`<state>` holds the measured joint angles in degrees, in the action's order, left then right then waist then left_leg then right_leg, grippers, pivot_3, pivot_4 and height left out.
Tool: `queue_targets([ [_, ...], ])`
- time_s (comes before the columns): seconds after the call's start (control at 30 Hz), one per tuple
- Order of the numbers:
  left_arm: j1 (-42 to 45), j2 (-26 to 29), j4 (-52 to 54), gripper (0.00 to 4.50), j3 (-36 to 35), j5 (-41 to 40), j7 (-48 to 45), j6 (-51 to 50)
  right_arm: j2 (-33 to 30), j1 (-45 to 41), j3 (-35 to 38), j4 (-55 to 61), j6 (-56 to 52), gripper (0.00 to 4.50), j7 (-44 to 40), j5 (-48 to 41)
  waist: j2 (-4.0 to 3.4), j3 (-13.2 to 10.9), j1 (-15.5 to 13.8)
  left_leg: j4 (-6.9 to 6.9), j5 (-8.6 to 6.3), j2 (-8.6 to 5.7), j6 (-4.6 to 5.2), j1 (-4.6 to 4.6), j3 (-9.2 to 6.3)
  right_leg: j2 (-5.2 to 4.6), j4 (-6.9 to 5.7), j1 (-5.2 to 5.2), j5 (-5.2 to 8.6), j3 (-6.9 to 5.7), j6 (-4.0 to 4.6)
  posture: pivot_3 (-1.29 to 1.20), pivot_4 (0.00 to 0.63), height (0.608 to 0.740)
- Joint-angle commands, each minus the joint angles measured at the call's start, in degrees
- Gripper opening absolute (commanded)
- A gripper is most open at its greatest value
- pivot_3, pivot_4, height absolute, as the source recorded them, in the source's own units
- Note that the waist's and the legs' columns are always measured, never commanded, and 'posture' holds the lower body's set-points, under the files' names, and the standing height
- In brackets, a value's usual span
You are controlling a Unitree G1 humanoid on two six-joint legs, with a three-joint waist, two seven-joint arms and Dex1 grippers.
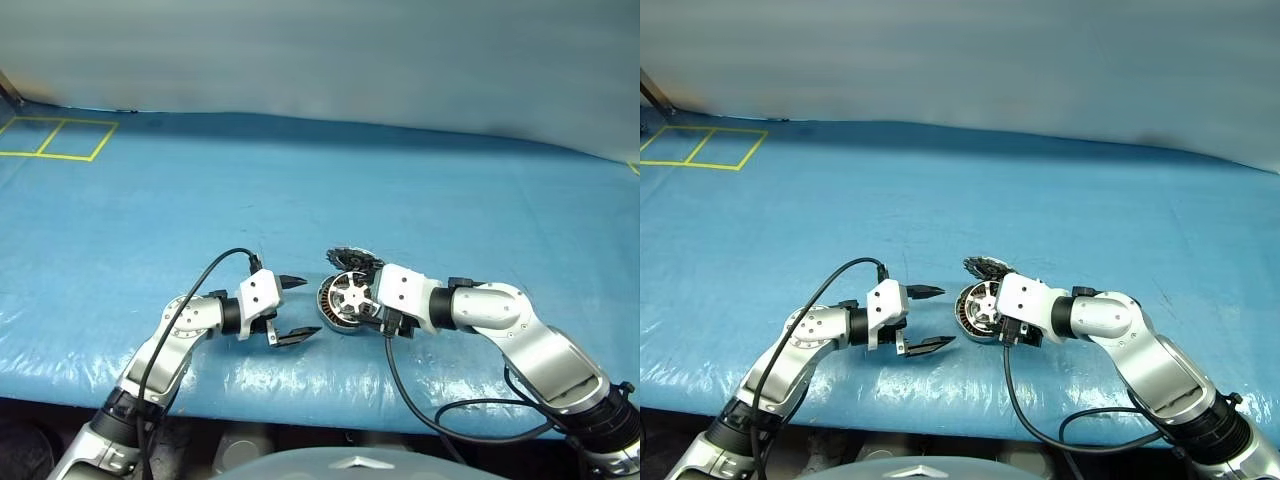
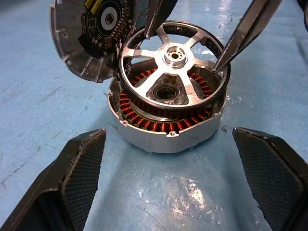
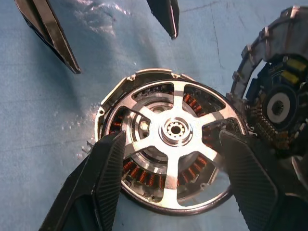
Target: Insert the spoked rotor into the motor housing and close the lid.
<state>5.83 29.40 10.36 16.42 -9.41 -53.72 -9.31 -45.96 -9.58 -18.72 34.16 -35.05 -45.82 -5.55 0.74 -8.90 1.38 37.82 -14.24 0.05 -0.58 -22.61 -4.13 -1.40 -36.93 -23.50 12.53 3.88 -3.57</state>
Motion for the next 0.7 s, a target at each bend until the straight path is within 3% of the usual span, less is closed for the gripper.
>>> queue_targets([
  [0.03,0.3,-0.2,2.1,4.5,0.6,0.6,0.3,1.3,0.0,0.0,0.2,0.4,0.6,3.26,-0.1,0.7,0.0,0.0,0.0,0.0,0.0,0.0,0.0,0.0,0.01,0.0,0.0,0.0,0.0,0.01,0.0,0.0,0.15,0.74],
  [0.5,0.7,-0.8,-4.1,4.5,0.7,0.9,-0.7,5.8,1.1,2.1,-1.9,-0.2,0.3,3.26,1.1,4.0,0.01,0.0,0.0,0.02,0.0,0.0,0.0,0.02,0.0,0.0,0.0,0.03,0.0,0.0,-0.01,0.0,0.15,0.74],
  [0.6,0.8,-1.0,-5.7,4.5,0.9,1.3,-0.9,6.9,1.9,2.3,-2.3,-0.5,-0.2,2.69,1.6,4.4,0.0,0.0,0.0,0.03,0.0,0.0,0.0,0.02,0.01,-0.01,0.0,0.04,0.0,0.0,-0.01,0.0,0.15,0.74],
  [0.7,0.9,-1.0,-6.9,4.5,1.1,1.7,-1.2,7.7,1.9,2.4,-3.1,-0.6,0.2,1.69,1.4,5.0,0.0,0.0,0.0,0.03,0.0,0.0,0.0,0.02,0.01,-0.01,0.0,0.04,0.0,0.01,-0.01,0.0,0.15,0.74],
])
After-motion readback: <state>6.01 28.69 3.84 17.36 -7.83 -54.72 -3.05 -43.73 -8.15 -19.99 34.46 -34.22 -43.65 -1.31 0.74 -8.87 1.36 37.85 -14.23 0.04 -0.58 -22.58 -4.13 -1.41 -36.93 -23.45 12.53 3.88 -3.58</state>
